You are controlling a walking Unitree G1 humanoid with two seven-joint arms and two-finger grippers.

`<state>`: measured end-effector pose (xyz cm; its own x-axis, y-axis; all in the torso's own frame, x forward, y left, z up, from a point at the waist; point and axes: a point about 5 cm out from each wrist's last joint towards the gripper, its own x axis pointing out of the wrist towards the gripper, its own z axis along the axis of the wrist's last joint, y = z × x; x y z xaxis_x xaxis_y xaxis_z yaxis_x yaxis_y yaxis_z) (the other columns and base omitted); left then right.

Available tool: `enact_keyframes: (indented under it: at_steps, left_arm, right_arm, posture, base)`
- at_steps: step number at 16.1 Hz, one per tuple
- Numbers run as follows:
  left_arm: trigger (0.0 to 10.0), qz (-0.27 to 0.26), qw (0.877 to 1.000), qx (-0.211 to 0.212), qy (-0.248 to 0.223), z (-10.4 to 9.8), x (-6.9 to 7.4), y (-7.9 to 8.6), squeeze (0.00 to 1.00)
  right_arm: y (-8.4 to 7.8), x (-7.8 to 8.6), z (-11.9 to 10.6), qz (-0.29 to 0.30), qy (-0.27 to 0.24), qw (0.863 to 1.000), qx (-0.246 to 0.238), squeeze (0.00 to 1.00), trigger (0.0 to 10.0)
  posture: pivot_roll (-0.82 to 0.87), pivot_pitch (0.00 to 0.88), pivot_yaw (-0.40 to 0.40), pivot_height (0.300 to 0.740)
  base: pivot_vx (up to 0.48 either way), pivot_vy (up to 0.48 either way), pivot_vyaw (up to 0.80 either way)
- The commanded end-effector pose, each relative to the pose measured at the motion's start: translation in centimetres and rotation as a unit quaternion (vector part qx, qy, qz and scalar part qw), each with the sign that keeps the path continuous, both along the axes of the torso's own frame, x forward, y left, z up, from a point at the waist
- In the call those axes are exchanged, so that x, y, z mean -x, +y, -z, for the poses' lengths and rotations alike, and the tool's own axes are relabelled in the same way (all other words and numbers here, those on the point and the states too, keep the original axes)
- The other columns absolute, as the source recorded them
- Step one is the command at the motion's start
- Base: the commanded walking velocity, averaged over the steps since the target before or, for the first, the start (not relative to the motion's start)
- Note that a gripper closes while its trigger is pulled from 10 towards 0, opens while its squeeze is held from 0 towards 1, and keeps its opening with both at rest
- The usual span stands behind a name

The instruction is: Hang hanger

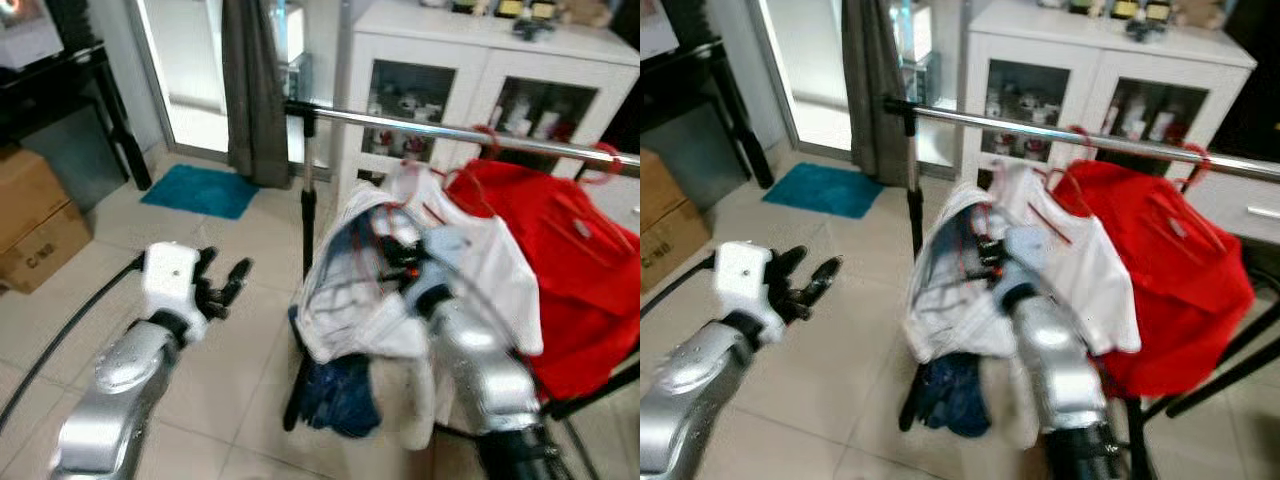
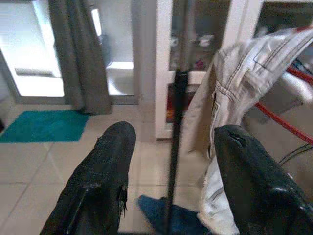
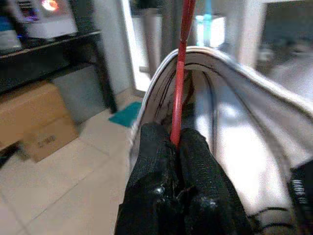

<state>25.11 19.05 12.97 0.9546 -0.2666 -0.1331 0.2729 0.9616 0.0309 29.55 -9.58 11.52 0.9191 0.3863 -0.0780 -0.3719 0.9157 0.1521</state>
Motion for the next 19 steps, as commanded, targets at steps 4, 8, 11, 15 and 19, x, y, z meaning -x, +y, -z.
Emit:
enact_keyframes:
  at_steps: [4, 8, 11, 15, 19]
  left_arm:
    - [10.0, 0.014, 1.000, -0.002, -0.006, -0.3, -0.2, -0.6, 0.00]
    - [10.0, 0.024, 1.000, -0.009, -0.009, -0.5, -0.2, -0.5, 0.00]
    - [10.0, 0.046, 0.999, -0.008, -0.015, -0.8, -0.1, -0.8, 0.00]
    - [10.0, 0.136, 0.990, -0.031, -0.009, -1.0, 0.6, -1.6, 0.00]
    - [10.0, 0.194, 0.979, -0.057, 0.008, -1.0, 1.3, -1.7, 0.00]
  right_arm:
    - [0.1, -1.2, -4.0, 0.004, -0.089, 0.996, 0.004, 0.00, 10.0]
    - [0.2, -3.0, -4.6, 0.024, -0.072, 0.997, 0.027, 0.00, 10.0]
    - [-0.1, -4.2, -5.1, 0.052, -0.067, 0.996, 0.040, 0.00, 10.0]
    - [0.0, -5.6, -4.8, 0.074, -0.036, 0.994, 0.072, 0.00, 10.0]
    - [-0.1, -6.9, -3.9, 0.095, 0.014, 0.990, 0.100, 0.00, 10.0]
  posture:
    - [-0.01, 0.000, -0.006, 0.727]
    - [0.00, 0.000, -0.004, 0.727]
    - [0.00, 0.000, -0.007, 0.727]
    - [0.00, 0.000, -0.006, 0.727]
    - [0.00, 0.000, -0.005, 0.727]
  base:
    - [0.338, 0.000, 0.00]
    - [0.338, 0.000, 0.00]
    - [0.324, 0.000, 0.00]
    - [0.000, 0.000, 0.00]
    - [0.000, 0.000, 0.00]
